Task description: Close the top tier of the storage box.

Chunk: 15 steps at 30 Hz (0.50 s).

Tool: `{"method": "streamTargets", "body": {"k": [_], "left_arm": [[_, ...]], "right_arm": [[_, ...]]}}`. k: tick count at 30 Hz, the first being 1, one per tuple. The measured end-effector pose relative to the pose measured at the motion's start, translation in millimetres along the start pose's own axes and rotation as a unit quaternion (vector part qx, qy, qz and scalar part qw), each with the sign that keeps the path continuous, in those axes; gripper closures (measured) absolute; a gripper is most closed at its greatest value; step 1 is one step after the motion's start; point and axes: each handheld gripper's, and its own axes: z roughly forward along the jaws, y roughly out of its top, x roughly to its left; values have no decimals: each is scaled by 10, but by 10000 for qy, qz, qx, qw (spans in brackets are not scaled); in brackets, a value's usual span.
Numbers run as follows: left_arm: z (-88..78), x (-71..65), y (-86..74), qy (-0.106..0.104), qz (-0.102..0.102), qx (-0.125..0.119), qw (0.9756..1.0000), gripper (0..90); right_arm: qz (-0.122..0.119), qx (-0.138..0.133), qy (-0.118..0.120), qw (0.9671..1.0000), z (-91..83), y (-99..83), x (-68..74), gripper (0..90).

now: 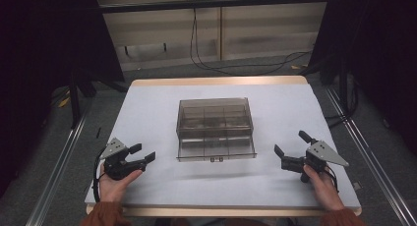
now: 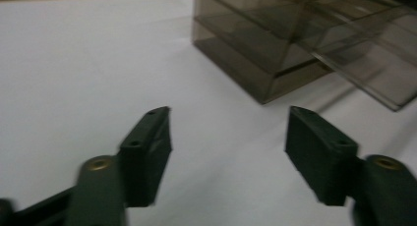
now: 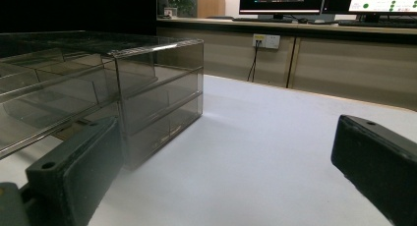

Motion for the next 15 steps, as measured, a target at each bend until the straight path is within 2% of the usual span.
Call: {"method": "streamTargets", "body": {"k": [1, 3, 5, 6, 7, 9, 12, 15], "left_arm": [[2, -18, 4, 15, 10, -17, 10000, 372], [-10, -42, 17, -119, 40, -54, 9999, 463], [-19, -57, 23, -116, 28, -57, 9999, 519], [-30, -66, 24, -66, -22, -27, 10000, 572], [-38, -64, 24, -109, -65, 1, 9999, 592], [-52, -75, 23, -128, -49, 46, 9999, 642], [-84, -110, 30, -262, -95, 16, 9996, 719], [-107, -173, 48, -389, 10, 14, 9992, 804]], "right_arm": [[14, -5, -10, 10000, 1, 1, 1, 0], [-3, 1, 3, 10000, 0, 0, 0, 0], [11, -23, 12, 10000, 2, -1, 0, 0], [18, -18, 5, 10000, 1, -1, -1, 0], [17, -18, 12, 10000, 1, -1, -1, 0], [17, -19, 6, 10000, 2, -1, -2, 0], [13, -15, 14, 10000, 2, -1, 0, 0], [-15, -10, -2, 10000, 0, 0, 1, 0]]}}
